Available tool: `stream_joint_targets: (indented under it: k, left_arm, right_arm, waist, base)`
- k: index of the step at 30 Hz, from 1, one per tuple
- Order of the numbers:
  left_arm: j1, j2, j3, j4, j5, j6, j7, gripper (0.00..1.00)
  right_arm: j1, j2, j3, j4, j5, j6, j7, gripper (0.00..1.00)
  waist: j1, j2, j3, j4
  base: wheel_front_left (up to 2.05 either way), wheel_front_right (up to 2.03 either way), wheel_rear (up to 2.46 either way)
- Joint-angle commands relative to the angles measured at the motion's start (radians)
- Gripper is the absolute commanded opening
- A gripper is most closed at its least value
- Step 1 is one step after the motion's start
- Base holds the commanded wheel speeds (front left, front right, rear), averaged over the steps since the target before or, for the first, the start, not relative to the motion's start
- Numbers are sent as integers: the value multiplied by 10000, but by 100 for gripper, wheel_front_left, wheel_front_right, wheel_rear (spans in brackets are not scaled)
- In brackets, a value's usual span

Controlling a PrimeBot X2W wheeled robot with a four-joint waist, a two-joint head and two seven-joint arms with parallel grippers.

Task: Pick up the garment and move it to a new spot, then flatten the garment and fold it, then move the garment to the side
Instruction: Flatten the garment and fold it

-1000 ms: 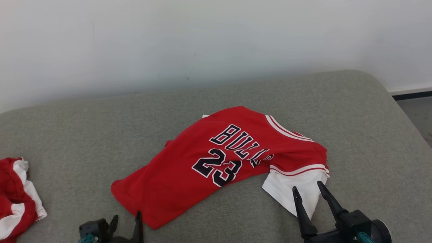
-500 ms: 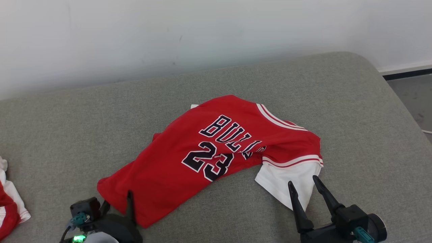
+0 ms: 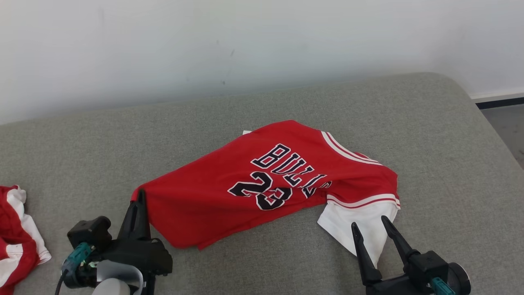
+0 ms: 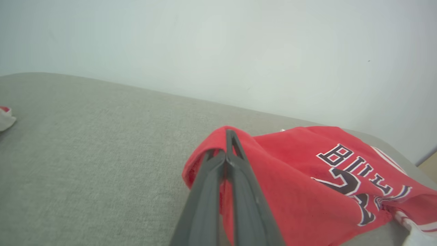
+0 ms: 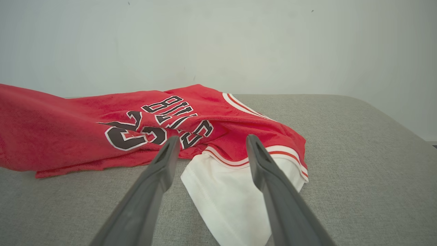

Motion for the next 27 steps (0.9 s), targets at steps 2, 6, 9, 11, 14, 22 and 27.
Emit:
stream_joint_targets:
  k: [2,6,9,11,14,22,27]
  left_arm:
    - [305,-3,-91,-932,-132,-57,-13,0]
    - [824,-28,-526,-3021,-508,25,596,0]
    - [1312,-26,-933,-4807,-538,282,1283,0]
    - [1570,-29,-1153,-5903,-624,477,1724,0]
    - [1797,-31,-1500,-7208,-540,719,2371,0]
    - [504,463,-1477,-6686,-260,561,2851,0]
    - [-1334,1148,-1177,-4431,183,295,2601,0]
  right_arm:
    - [111,13,18,-4,83,-26,-61,100]
    - [203,14,-8,-9,73,-26,-70,100]
    - [262,14,-68,-35,69,-26,-63,100]
    - [298,14,-106,-61,70,-26,-64,100]
    - [296,14,-151,-79,58,-26,-63,100]
    - [24,12,170,-156,99,-26,-68,100]
    - [-357,13,540,-228,110,-26,-58,100]
  waist:
    - [-1,-1,-76,39]
    - [-1,-1,-131,34]
    - [-1,-1,-140,52]
    - [-1,-1,-113,70]
    - [-1,-1,-61,90]
    - [-1,-1,376,-211]
    - [-1,-1,1142,-736]
  base:
    - [0,0,0]
    - [0,0,0]
    - [0,0,0]
    - [0,0,0]
    - [0,0,0]
    - [0,0,0]
    - [0,0,0]
